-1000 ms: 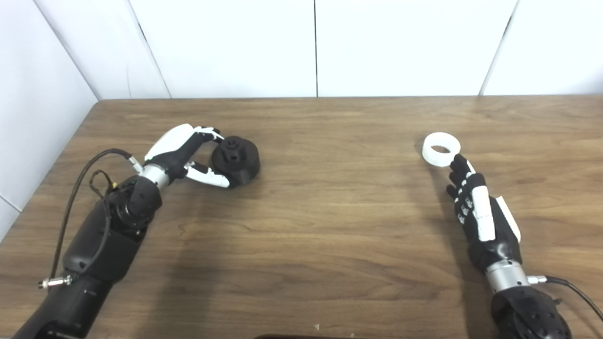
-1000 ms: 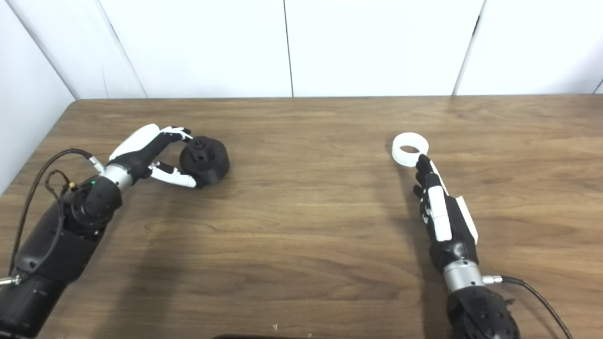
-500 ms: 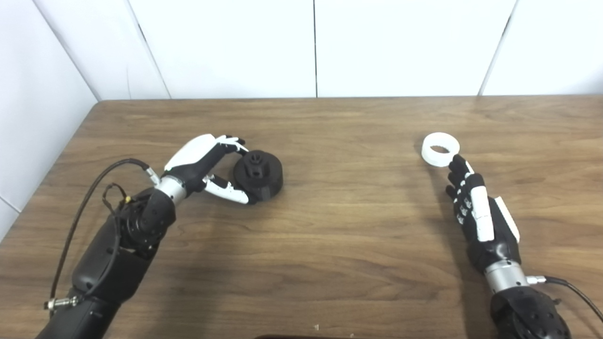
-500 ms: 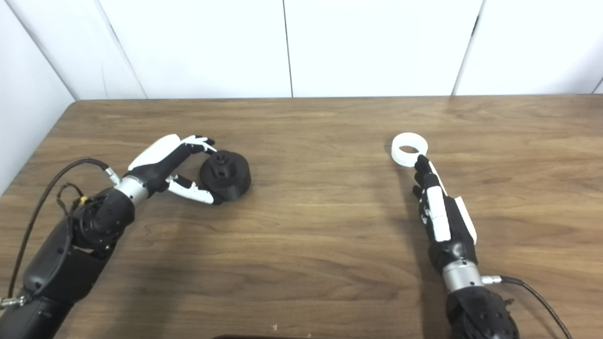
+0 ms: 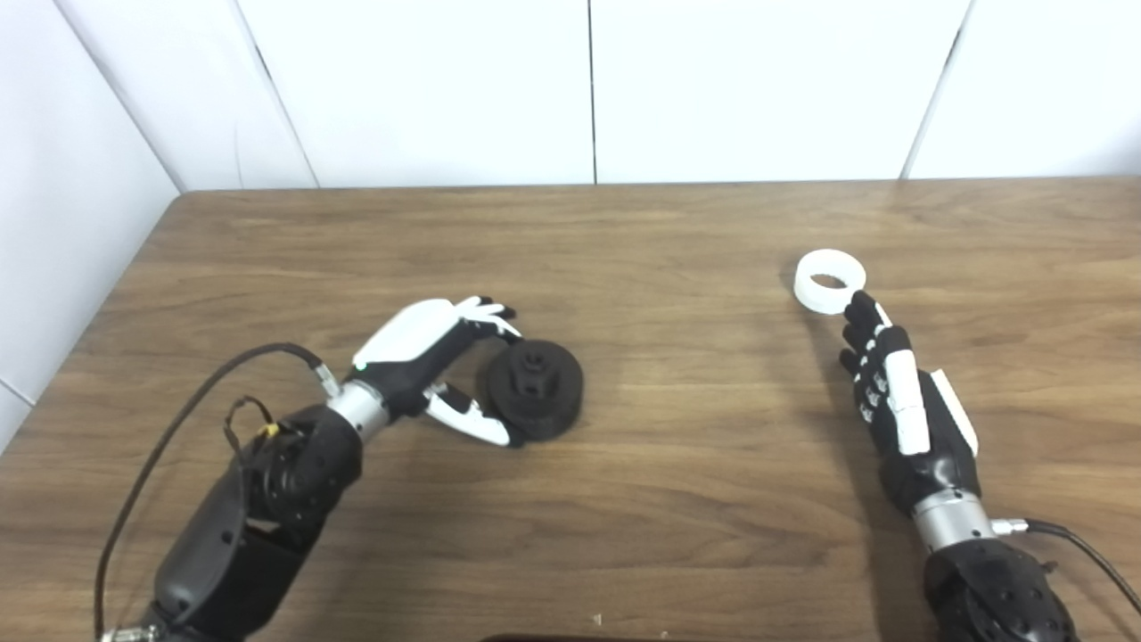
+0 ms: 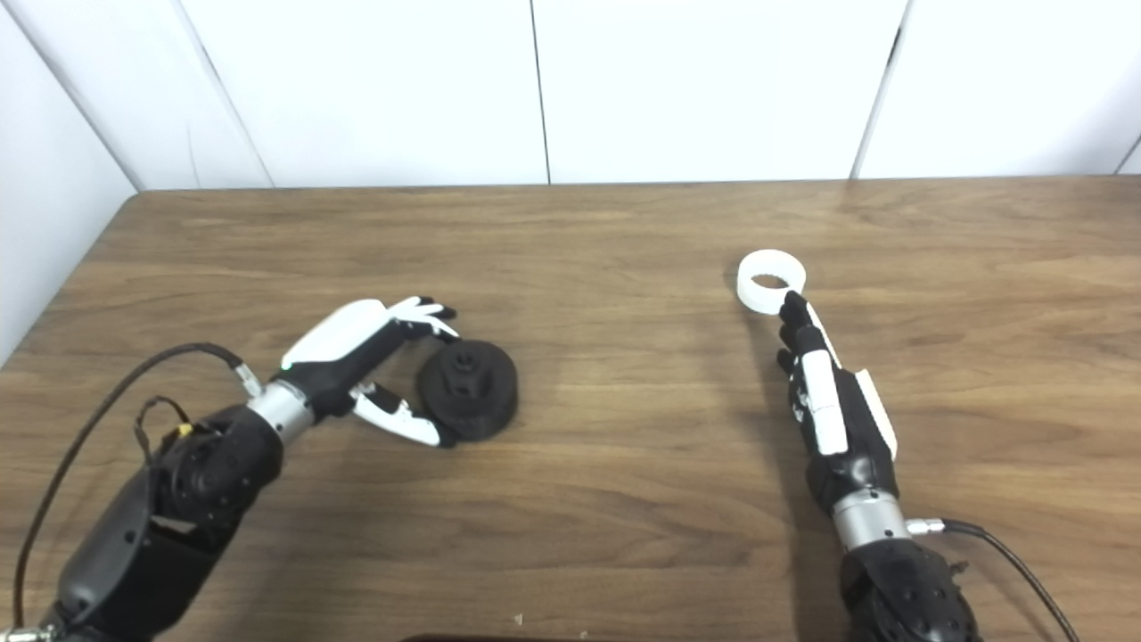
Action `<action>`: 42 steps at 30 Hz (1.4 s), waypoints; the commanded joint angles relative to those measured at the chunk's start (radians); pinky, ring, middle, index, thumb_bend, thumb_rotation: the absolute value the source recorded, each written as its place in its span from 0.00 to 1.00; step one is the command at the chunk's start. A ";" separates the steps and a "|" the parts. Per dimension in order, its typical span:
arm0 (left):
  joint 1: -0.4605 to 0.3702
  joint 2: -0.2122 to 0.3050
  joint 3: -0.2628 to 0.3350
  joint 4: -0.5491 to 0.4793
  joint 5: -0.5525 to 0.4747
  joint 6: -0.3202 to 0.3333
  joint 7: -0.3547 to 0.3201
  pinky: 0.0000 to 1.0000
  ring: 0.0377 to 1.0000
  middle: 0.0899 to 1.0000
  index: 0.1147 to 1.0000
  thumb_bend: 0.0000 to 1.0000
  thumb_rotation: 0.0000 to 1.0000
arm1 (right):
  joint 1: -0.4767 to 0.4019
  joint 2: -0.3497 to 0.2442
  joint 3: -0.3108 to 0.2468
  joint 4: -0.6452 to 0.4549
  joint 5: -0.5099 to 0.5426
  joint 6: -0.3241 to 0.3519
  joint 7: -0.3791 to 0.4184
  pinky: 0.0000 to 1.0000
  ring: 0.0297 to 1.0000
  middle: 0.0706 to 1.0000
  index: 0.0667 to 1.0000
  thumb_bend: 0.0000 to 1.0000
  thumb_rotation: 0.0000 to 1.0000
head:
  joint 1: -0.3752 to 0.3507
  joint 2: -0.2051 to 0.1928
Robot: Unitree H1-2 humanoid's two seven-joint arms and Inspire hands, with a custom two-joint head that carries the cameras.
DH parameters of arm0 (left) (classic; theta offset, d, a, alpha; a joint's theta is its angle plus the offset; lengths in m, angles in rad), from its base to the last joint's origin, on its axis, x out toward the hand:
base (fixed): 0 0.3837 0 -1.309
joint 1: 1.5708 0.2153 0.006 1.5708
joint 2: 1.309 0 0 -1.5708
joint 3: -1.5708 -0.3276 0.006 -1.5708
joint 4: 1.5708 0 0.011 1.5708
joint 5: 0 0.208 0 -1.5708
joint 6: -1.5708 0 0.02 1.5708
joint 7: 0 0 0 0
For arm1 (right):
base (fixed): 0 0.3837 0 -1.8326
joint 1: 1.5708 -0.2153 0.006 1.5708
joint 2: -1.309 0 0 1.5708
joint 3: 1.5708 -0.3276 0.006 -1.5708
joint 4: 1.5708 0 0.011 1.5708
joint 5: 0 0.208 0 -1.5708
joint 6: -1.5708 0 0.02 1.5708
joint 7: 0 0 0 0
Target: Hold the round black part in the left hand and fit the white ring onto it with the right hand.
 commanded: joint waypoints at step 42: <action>0.107 -0.086 -0.065 -0.073 0.063 -0.085 0.038 0.94 1.00 0.93 0.61 0.78 0.38 | -0.030 -0.010 -0.018 -0.086 -0.034 0.032 -0.026 1.00 1.00 0.98 0.97 0.65 0.99 | -0.017 0.028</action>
